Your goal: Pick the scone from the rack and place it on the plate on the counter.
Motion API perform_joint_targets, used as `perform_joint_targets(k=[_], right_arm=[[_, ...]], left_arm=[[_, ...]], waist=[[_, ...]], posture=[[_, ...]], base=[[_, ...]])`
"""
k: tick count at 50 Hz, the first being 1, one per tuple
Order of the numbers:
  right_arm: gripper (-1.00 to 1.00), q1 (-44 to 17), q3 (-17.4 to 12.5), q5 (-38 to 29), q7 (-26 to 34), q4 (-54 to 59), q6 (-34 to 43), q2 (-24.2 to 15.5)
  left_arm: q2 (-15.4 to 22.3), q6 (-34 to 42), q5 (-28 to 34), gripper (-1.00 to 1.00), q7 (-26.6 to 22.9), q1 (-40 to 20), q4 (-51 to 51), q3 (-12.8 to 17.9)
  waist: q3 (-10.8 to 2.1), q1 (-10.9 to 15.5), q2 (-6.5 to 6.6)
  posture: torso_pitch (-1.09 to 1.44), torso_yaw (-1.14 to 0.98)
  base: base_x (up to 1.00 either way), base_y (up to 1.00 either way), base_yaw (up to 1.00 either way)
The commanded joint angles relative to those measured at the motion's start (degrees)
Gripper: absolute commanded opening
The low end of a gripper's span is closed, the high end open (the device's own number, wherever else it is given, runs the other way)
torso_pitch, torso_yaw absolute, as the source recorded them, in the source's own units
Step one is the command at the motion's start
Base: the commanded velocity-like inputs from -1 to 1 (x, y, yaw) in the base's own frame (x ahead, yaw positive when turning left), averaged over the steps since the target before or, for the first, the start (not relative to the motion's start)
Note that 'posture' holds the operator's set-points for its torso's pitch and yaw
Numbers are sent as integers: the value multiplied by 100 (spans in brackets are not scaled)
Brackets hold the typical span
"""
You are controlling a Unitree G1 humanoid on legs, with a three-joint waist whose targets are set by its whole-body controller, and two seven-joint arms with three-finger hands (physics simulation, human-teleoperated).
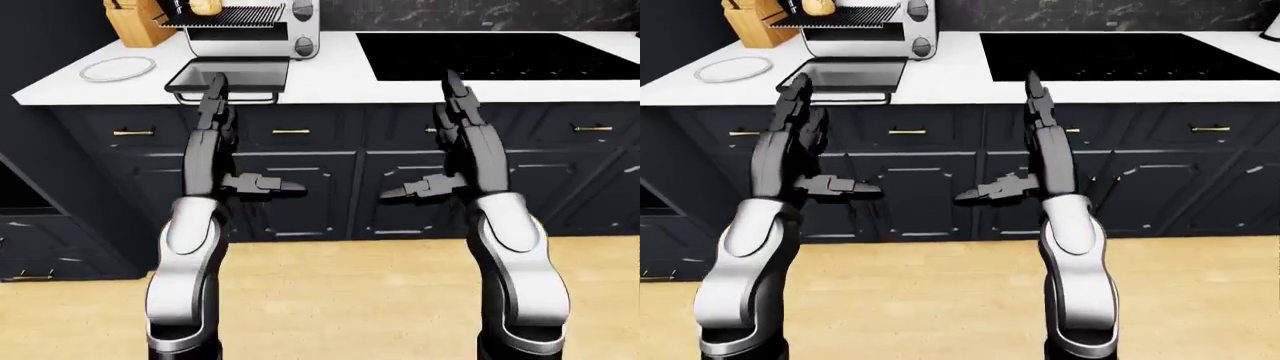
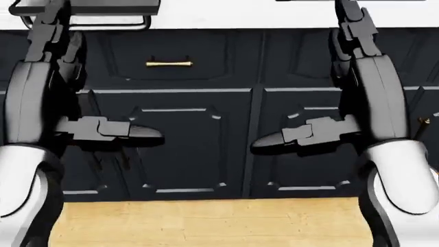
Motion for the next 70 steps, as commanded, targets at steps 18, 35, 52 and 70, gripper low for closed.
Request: perform_joint_targets(k=[18, 35, 52, 70], right_arm=[[100, -1163, -78, -195, 255, -1155, 1433, -255], [100, -1565, 74, -393, 427, -1352, 1789, -335], [100, -1638, -220, -649, 1146, -2202, 2862, -925], [100, -1949, -25, -768, 1167, -2205, 2828, -809]], left_arm=[[389, 1080, -551, 100, 488, -791, -1273, 311], [585, 1442, -763, 100, 596, -913, -1792, 328], [575, 1416, -564, 100, 489, -1149, -1595, 191], [598, 1568, -460, 100, 378, -1250, -1751, 255]], waist=[[50, -141, 554], [81, -104, -250], [207, -62, 214], [323, -33, -128]], posture=[[0, 0], [0, 0], [0, 0], [0, 0]], base=[[13, 61, 0], [23, 69, 0], [28, 55, 0], [18, 6, 0]])
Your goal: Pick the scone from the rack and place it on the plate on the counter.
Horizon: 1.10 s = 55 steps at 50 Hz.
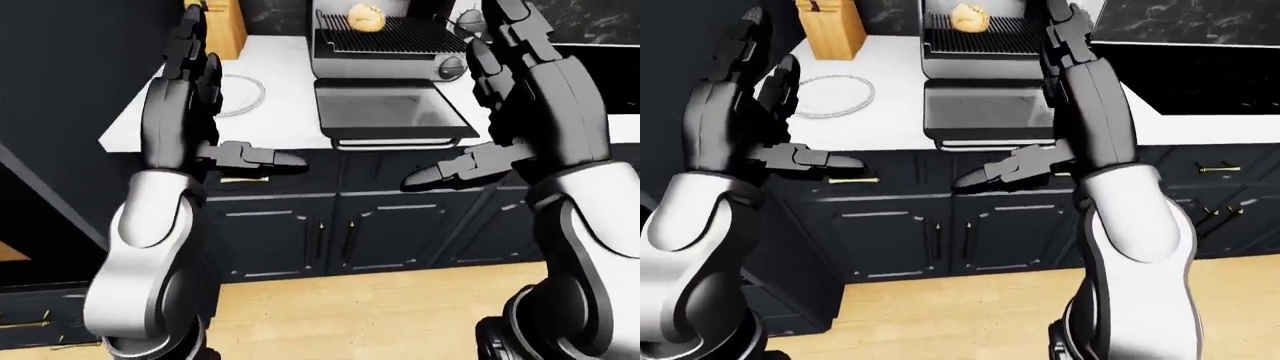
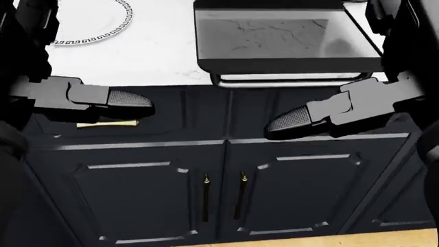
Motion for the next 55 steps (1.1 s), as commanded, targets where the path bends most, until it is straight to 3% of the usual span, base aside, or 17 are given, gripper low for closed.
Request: perform_joint_targets(k=[1, 5, 6, 8, 9, 13, 17, 20, 22, 29, 32, 33, 34, 39, 46, 48, 55], right_arm=[[100, -226, -20, -28, -21, -181, -226, -44], [100, -311, 6, -55, 51, -159, -241, -99], [100, -332, -21, -56, 47, -142, -249, -78], [100, -320, -10, -69, 32, -146, -234, -70], [100, -346, -6, -73, 42, -171, -187, -79], [100, -413, -12, -90, 98, -178, -142, -140], [100, -485, -130, 2, 60, -274, -75, -63], [100, -488, -86, 38, 57, -281, -75, -157], [100, -480, -119, 53, 23, -240, -119, -123], [100, -388, -96, 102, -16, -221, -229, -160], [100, -369, -129, 113, -24, -312, -148, -155], [100, -367, -120, 118, -15, -320, -138, -173], [100, -384, -143, 119, -26, -326, -134, -170], [100, -303, -126, 144, -65, -353, -171, -160], [100, -351, -151, 152, -82, -407, -78, -174], [100, -437, -128, 145, -101, -353, -51, -212], [100, -683, -226, 233, -94, -476, 173, -329]], left_arm=[[80, -262, 75, 100, 29, -187, -325, 124], [95, -271, 101, 100, 7, -185, -324, 146], [107, -285, 113, 100, -3, -174, -319, 154], [113, -278, 127, 100, -8, -165, -338, 153], [105, -271, 123, 100, -10, -175, -337, 161], [90, -294, 142, 100, -16, -155, -329, 150], [89, -327, 179, 100, -33, -136, -319, 134], [67, -344, 204, 100, -37, -110, -321, 135], [65, -354, 216, 100, -41, -108, -316, 122], [11, -348, 265, 100, -57, -108, -326, 77], [5, -333, 280, 100, -79, -95, -340, 76], [17, -337, 294, 100, -88, -90, -341, 73], [16, -299, 284, 100, -91, -121, -358, 94], [10, -343, 326, 100, -100, -100, -336, 55], [16, -367, 341, 100, -126, -118, -307, 93], [33, -323, 326, 100, -129, -174, -304, 116], [46, -337, 332, 100, -111, -241, -250, 82]], waist=[[-211, 17, 21], [-69, 4, 3], [-150, 8, 175], [-422, 173, 824], [-344, 71, 454], [-462, 129, 487], [-354, 113, 176], [-518, 114, -202], [-273, 106, -120], [-239, 23, 325], [-371, -24, 837], [-254, 44, 624], [-232, -16, 703], [-311, 90, 515], [-433, 189, 8], [-201, 200, -175], [-81, 123, 39]], posture=[[0, 0], [0, 0], [0, 0], [0, 0], [0, 0], [0, 0], [0, 0], [0, 0], [0, 0], [0, 0], [0, 0], [0, 0], [0, 0], [0, 0], [0, 0], [0, 0], [0, 0]], base=[[0, 0, 0], [1, 0, 0], [7, 0, 0], [7, 0, 0], [6, 0, 0], [7, 0, 0], [10, 0, 0], [16, 0, 0], [37, 0, 0], [41, 0, 0], [43, 0, 0], [44, 0, 0], [44, 0, 0], [44, 0, 0], [43, 0, 0], [5, 0, 0], [0, 0, 0]])
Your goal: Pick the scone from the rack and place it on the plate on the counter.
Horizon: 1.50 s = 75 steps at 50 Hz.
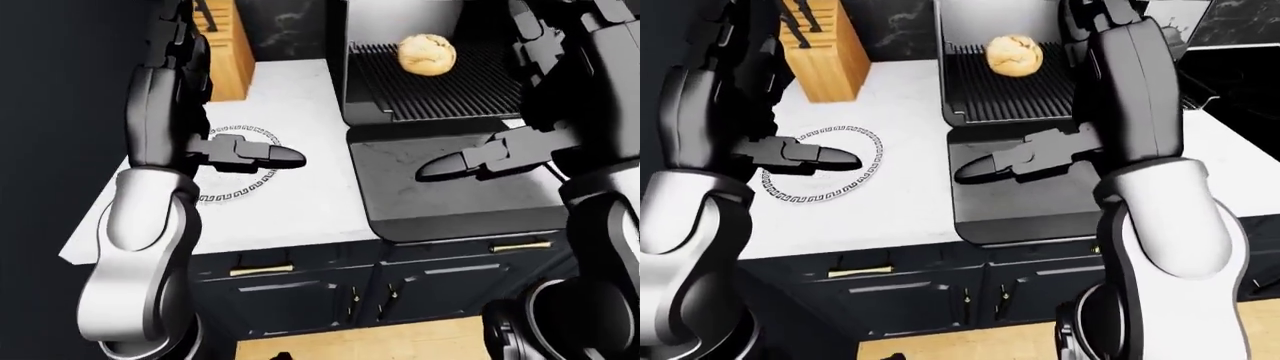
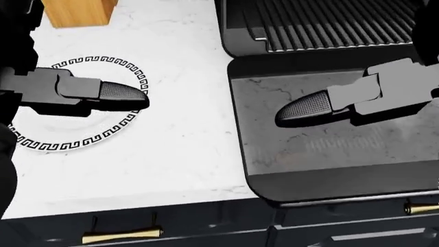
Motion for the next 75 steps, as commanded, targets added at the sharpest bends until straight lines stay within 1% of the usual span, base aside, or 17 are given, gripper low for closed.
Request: perform_joint_targets(k=[1, 3, 20, 24, 31, 35, 42, 46, 48, 49, 55, 61, 63, 67, 71, 72, 75], right_arm=[[100, -193, -13, 17, -14, -89, -42, -69], [100, -211, -1, 18, -24, -104, -7, -102], [100, -117, 125, -163, -7, -196, 153, -147], [100, -127, 111, -177, 23, -203, 155, -131], [100, -133, 70, -173, 20, -250, 164, -53], [100, -75, 52, -168, -7, -268, 103, -45], [100, -73, -7, -90, -47, -206, 20, -22], [100, -42, 3, -64, -102, -160, 36, -51], [100, -49, 6, -43, -119, -116, -30, -38], [100, -35, 29, -44, -114, -94, -50, -61], [100, 55, 25, -60, -118, -141, -87, -1], [100, 91, 32, -85, -76, -234, -31, -69], [100, 142, 41, -99, -78, -222, -72, -72], [100, 160, 54, -135, -53, -220, -54, -52], [100, 140, 9, -128, -76, -217, -204, 36], [100, 104, -18, -114, -63, -258, -100, 25], [100, 103, -53, -70, -83, -316, -58, 18]], left_arm=[[50, -160, 35, 100, 23, -136, -120, 54], [68, -159, 26, 100, 8, -119, -134, 90], [101, -232, -3, 100, 18, -51, -95, 108], [82, -242, 0, 100, 14, -39, -95, 91], [81, -241, 18, 100, 4, -27, -112, 93], [70, -239, 42, 100, -2, -39, -112, 66], [62, -221, 76, 100, -10, -133, -44, 47], [67, -210, 87, 100, -20, -206, -7, 49], [54, -207, 89, 100, -20, -202, -9, 39], [65, -224, 107, 100, -25, -191, -6, 25], [70, -225, 127, 100, -35, -168, -8, 53], [61, -206, 158, 100, -31, -172, -35, 25], [47, -242, 187, 100, -29, -169, -1, -2], [23, -263, 225, 100, -44, -157, 7, -20], [20, -249, 236, 100, -54, -154, -9, 5], [18, -253, 237, 100, -56, -151, -8, 6], [16, -269, 242, 100, -61, -135, -2, 5]], waist=[[-142, 10, 0], [-289, -17, 296], [-485, -10, 76], [-414, 56, -157], [-404, 81, 392], [-307, 71, 414], [-91, -32, 132], [-168, 71, -141], [-467, 27, -481], [-408, 30, -133], [-455, 64, -143], [-428, 16, 276], [-608, -67, 564], [-329, -36, 288], [-132, -154, -408], [-127, -146, -30], [-295, -58, 225]], posture=[[0, 0], [0, 0], [0, 0], [0, 0], [0, 0], [0, 0], [0, 0], [0, 0], [0, 0], [0, 0], [0, 0], [0, 0], [0, 0], [0, 0], [0, 0], [0, 0], [0, 0]], base=[[0, 0, 0], [0, 0, 0], [0, 2, 0], [0, 26, 0], [0, 26, 0], [0, 12, 0], [0, 0, 0], [0, 0, 0], [-7, 0, 0], [-8, 0, 0], [-11, 20, 0], [-14, 21, 0], [-9, 16, 0], [0, 42, 0], [0, 53, 0], [0, 0, 0], [0, 0, 0]])
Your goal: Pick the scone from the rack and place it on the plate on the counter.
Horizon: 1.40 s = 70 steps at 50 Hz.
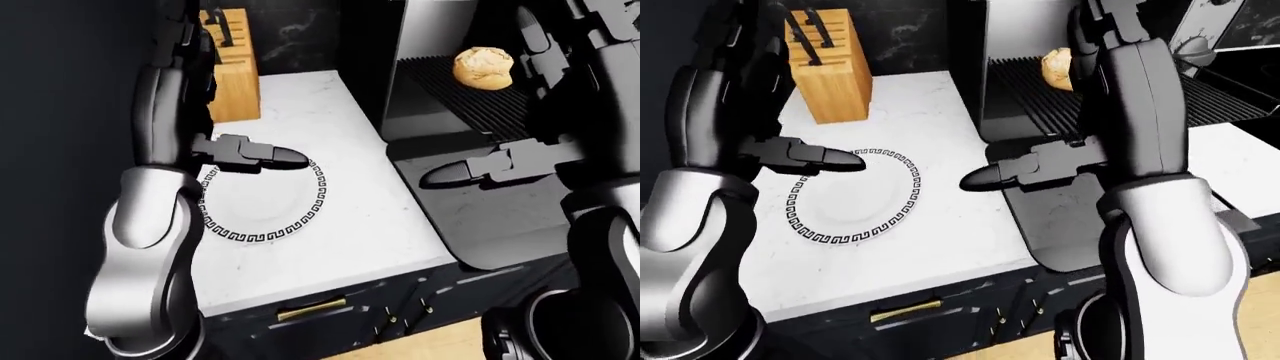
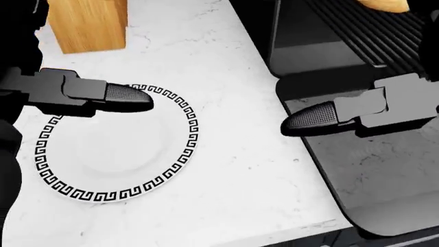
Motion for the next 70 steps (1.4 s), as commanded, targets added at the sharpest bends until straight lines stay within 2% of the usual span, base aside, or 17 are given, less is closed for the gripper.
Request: perform_joint_targets(k=[1, 4, 8, 15, 19, 20, 21, 27, 31, 33, 36, 38, 47, 50, 57, 62, 70], right_arm=[[100, -154, -32, 55, -17, -52, -135, -74], [100, -126, -26, 85, -40, -56, -112, -104], [100, -142, -47, 122, -71, -26, -125, -111], [100, -308, -78, 123, -135, 171, 13, -247], [100, -587, -148, 38, -39, 288, 583, -620], [100, -718, -91, -11, 16, 443, 763, -916], [100, -941, -188, 7, 88, 556, 933, -966], [100, -1652, -116, 18, 469, 1104, 1682, -1963], [100, -1731, -294, 73, 879, 1505, 1725, -2580], [100, -1840, -351, 109, 968, 1702, 1638, -2611], [100, -2092, -295, 132, 1076, 2278, 1426, -2686], [100, -2196, -177, 102, 1204, 2601, 1440, -2974], [100, -2636, -12, -229, 1420, 3657, 1639, -3128], [100, -2748, 141, -334, 1484, 4100, 1548, -3154], [100, -2694, 202, -709, 1743, 4811, 1133, -3177], [100, -2685, 184, -1220, 1871, 5476, 563, -2891], [100, -2933, -69, -1722, 1997, 6294, -221, -2363]], left_arm=[[27, -118, 76, 100, 57, -136, -109, 88], [11, -124, 84, 100, 55, -128, -115, 81], [20, -92, 84, 100, 45, -174, -110, 97], [3, -114, 104, 100, 46, -224, -49, 39], [-41, -130, 110, 100, 49, -202, -43, 23], [-49, -125, 103, 100, 47, -211, -47, 28], [-67, -117, 84, 100, 54, -213, -47, 42], [-65, -161, 48, 100, 56, -144, -46, 65], [-64, -159, 31, 100, 61, -131, -64, 46], [-70, -156, 31, 100, 68, -139, -61, 42], [-84, -179, 48, 100, 74, -119, -47, 10], [-81, -175, 47, 100, 65, -121, -46, 24], [-109, -132, 19, 100, 74, -232, -18, 6], [-125, -152, 22, 100, 95, -222, -13, -35], [-90, -23, -42, 100, 90, -269, -107, 35], [-74, -35, -51, 100, 102, -250, -109, 35], [-71, -117, -43, 100, 105, -196, -65, 16]], waist=[[-155, -9, 56], [-201, 15, -15], [-228, 46, -278], [-221, 103, -192], [-235, 99, -155], [-237, 96, -144], [-241, 88, -142], [-251, 61, -121], [-248, 60, -133], [-249, 64, -147], [-255, 54, -148], [-269, 43, -145], [-257, 66, -149], [-246, 70, -152], [-232, 68, -155], [-219, 59, -138], [-230, 38, -99]], posture=[[0, 0], [0, 0], [0, 0], [0, 0], [0, 0], [0, 0], [0, 0], [0, 0], [0, 0], [0, 0], [0, 0], [0, 0], [0, 0], [0, 0], [0, 0], [0, 0], [0, 0]], base=[[0, 0, 0], [0, 0, 0], [0, 0, 0], [0, 0, 0], [0, 0, 0], [0, 0, 0], [0, 0, 0], [0, 0, 0], [0, 0, 0], [0, 0, 0], [0, 0, 0], [0, 0, 0], [0, 0, 0], [0, 0, 0], [0, 0, 0], [0, 0, 0], [0, 0, 0]])
